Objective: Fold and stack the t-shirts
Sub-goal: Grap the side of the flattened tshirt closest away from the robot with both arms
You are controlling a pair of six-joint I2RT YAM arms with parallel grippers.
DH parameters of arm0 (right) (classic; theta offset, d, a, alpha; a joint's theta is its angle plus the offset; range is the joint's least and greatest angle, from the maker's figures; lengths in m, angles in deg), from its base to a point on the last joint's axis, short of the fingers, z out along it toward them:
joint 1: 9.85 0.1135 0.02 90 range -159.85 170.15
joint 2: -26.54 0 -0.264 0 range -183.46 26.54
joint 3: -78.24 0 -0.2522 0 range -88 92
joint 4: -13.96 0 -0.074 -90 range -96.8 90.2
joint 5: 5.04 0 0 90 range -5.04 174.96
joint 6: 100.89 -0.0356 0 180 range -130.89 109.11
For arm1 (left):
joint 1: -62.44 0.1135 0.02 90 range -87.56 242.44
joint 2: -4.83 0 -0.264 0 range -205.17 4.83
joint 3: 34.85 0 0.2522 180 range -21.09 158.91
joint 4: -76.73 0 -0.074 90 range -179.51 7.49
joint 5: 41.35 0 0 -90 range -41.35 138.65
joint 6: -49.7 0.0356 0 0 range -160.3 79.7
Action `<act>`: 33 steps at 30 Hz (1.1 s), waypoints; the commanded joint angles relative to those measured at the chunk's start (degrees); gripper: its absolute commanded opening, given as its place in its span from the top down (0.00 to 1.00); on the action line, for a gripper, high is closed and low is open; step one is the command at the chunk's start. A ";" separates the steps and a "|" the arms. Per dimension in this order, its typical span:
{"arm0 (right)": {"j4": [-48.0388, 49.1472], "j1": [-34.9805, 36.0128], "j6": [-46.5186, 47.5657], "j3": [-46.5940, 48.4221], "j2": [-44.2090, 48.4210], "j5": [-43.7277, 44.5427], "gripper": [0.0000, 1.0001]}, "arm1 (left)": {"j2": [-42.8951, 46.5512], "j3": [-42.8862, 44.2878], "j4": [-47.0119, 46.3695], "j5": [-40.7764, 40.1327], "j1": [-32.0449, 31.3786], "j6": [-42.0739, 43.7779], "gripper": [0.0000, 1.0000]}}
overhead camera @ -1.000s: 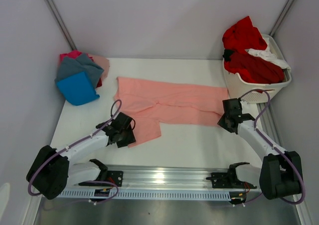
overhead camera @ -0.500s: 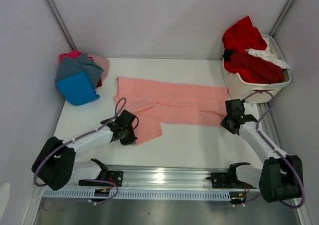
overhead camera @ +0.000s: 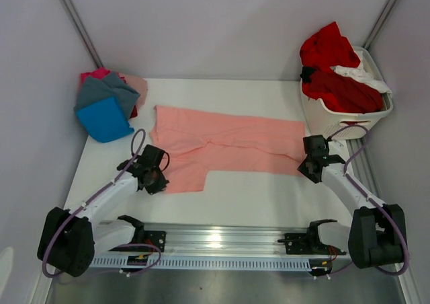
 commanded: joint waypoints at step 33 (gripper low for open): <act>4.79 -0.28 -1.25 -3.64 -1.69 -5.05 0.71 | 2.86 3.46 2.03 0.93 10.68 4.49 1.00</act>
